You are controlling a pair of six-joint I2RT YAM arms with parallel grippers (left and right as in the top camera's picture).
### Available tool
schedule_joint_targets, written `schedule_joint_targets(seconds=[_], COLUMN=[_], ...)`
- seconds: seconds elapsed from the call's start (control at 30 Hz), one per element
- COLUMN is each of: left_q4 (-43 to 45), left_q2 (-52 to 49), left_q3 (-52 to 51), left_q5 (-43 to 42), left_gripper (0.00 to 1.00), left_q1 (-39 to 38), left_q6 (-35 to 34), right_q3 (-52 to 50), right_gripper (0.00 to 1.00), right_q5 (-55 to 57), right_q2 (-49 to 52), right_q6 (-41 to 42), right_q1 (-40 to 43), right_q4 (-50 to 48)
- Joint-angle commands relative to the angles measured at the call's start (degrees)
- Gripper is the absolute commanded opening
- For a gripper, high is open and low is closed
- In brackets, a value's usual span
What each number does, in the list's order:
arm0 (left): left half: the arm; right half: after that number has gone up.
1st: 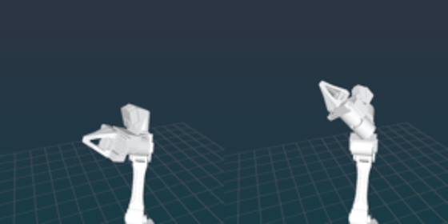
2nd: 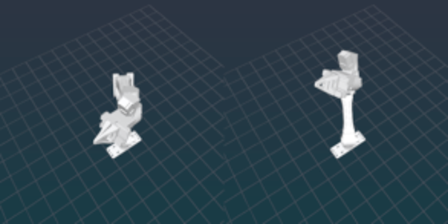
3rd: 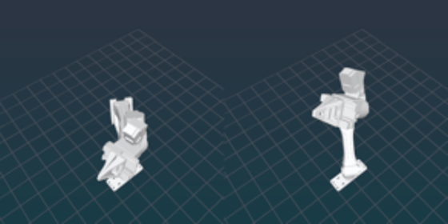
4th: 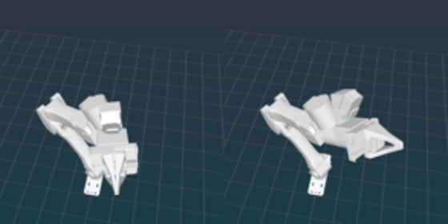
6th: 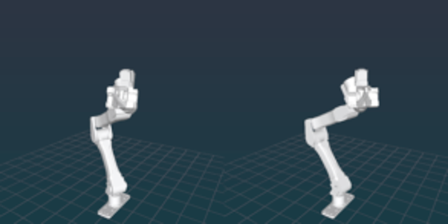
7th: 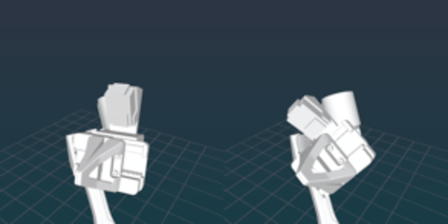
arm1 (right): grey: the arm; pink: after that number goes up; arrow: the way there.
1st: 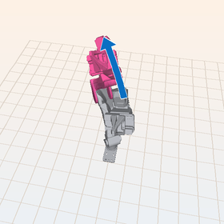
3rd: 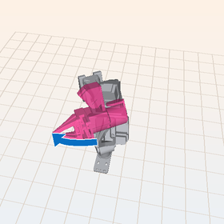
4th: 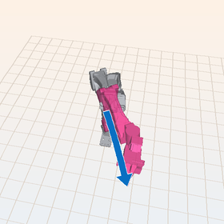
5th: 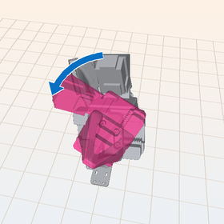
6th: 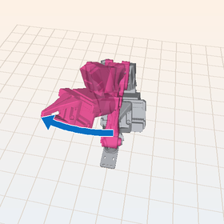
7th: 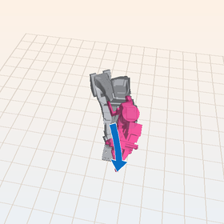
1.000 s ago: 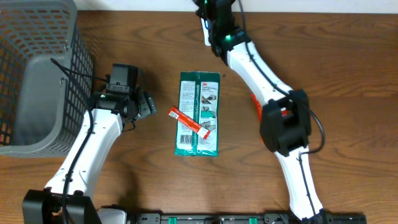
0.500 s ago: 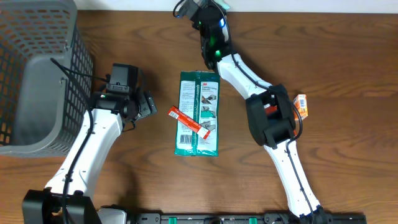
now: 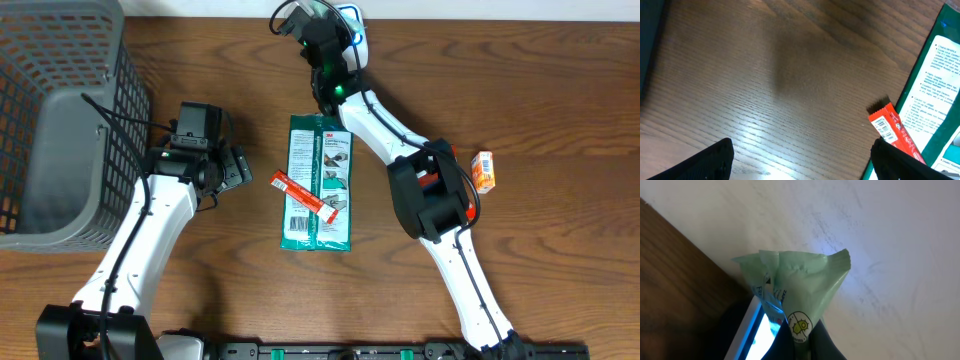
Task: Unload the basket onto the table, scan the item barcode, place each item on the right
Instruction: 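Hold the wipes pack under the white scanner with the right gripper, then carry the wipes pack right and set it down beside the orange box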
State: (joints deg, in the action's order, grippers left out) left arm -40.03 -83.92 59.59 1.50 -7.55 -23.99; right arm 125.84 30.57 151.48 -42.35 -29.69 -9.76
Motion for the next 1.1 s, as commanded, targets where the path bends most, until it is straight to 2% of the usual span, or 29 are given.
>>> schedule_joint_targets(seconds=[0.0, 0.23, 0.4, 0.57, 0.67, 0.77, 0.93, 1.07], left_q4=[0.0, 0.0, 0.0, 0.0, 0.0, 0.0, 0.0, 0.0], left_q2=[-0.3, -0.3, -0.3, -0.3, -0.3, -0.3, -0.3, -0.3], left_q3=[0.6, 0.6, 0.6, 0.6, 0.6, 0.6, 0.6, 0.6], left_q5=[0.5, 0.5, 0.5, 0.5, 0.5, 0.5, 0.5, 0.5], left_gripper=[0.88, 0.88, 0.88, 0.88, 0.88, 0.88, 0.89, 0.88], left_q1=[0.2, 0.2, 0.2, 0.2, 0.2, 0.2, 0.2, 0.2], left_q6=[-0.3, -0.3, -0.3, -0.3, -0.3, -0.3, -0.3, -0.3], right_q3=[0.7, 0.7, 0.7, 0.7, 0.7, 0.7, 0.7, 0.5], right_gripper=[0.01, 0.01, 0.01, 0.01, 0.01, 0.01, 0.01, 0.01], right_q5=[1.2, 7.8, 7.8, 8.4, 8.4, 7.1, -5.4, -13.4], right_q2=[0.2, -2.1, -8.6, -18.0, -24.4, -30.6, -36.6, -36.9], right_q6=[3.6, 5.5, 5.5, 8.8, 15.9, 26.7, 40.7, 43.0], right_q1=[-0.1, 0.5, 0.4, 0.5, 0.6, 1.5, 6.3, 12.7], right_q4=[0.2, -5.5, -0.7, 17.6, 33.5, 50.0, 72.6, 84.7])
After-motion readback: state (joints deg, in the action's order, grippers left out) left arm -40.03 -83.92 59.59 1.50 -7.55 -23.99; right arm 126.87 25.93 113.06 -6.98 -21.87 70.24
